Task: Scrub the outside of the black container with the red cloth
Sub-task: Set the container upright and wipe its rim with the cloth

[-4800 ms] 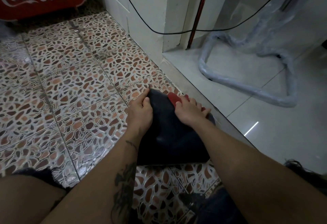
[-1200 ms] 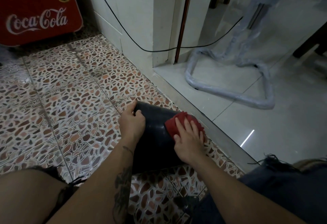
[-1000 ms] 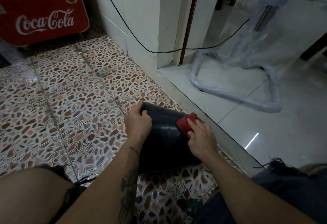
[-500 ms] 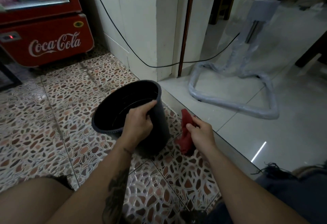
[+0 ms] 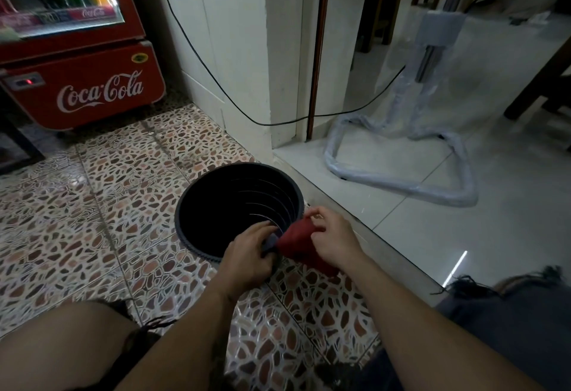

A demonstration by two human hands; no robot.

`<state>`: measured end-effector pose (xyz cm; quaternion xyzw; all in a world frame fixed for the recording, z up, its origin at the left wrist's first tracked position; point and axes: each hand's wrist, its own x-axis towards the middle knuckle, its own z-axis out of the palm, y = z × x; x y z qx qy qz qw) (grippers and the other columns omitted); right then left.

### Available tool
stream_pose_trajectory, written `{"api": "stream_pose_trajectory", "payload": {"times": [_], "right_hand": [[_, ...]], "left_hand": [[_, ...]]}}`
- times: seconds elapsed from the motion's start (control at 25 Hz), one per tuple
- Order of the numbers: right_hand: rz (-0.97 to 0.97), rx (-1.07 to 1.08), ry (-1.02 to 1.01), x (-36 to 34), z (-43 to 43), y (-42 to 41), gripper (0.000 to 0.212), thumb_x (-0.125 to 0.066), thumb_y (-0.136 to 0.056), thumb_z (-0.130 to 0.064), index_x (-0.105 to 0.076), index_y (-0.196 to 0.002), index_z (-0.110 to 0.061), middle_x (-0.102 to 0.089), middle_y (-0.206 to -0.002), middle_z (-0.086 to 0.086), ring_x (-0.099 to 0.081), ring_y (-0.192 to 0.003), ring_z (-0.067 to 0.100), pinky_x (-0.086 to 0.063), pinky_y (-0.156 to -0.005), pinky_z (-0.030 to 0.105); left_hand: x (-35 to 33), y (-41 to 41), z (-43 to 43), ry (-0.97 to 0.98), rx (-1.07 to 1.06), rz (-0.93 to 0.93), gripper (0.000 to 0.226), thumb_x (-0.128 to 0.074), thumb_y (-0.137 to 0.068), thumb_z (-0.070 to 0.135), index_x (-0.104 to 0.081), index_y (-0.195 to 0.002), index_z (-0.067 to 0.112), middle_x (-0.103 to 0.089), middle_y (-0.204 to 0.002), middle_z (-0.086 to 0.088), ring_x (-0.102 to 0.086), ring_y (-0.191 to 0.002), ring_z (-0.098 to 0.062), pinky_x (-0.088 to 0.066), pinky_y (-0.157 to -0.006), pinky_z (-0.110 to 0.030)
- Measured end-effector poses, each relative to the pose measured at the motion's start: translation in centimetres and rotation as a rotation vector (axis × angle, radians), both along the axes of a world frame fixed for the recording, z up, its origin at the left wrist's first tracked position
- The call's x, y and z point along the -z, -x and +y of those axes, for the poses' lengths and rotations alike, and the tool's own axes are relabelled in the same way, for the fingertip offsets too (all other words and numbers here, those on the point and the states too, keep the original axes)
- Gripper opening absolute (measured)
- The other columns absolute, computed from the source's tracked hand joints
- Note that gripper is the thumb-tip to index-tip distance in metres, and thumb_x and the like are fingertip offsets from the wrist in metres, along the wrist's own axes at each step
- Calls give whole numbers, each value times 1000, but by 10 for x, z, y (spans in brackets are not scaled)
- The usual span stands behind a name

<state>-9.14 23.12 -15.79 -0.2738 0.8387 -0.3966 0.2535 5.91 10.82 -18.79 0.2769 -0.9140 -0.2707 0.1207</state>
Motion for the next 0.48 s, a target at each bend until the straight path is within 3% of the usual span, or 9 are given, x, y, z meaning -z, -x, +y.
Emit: {"api": "stream_pose_trajectory", "payload": {"times": [0.2, 0.36, 0.48], "right_hand": [[172, -85, -2, -6, 0, -6, 34, -59, -74, -1, -62, -85, -33, -65, -91, -12, -62, -91, 16, -56, -78, 36], [254, -120, 23, -16, 1, -8, 35, -60, -72, -1, -61, -84, -34, -63, -84, -14, -61, -83, 13, -55, -72, 36], [207, -130, 54, -27, 0, -4, 39, -61, -71, -1, -59, -89, -35, -64, -85, -11, -63, -82, 14, -56, -71, 39]], "left_hand": [[-18, 2, 6, -230, -148, 143, 48, -49, -71, 16, -72, -112, 25, -73, -104, 7, -68, -98, -10, -56, -90, -32], [-24, 3, 13, -353, -114, 166, 45, -63, -77, 22, -65, -121, 33, -73, -99, 10, -68, -93, -4, -55, -84, -23], [-29, 9, 16, -408, -134, 215, 51, -74, -80, 13, -61, -124, 33, -72, -91, 5, -68, -84, -6, -53, -71, -16]]}}
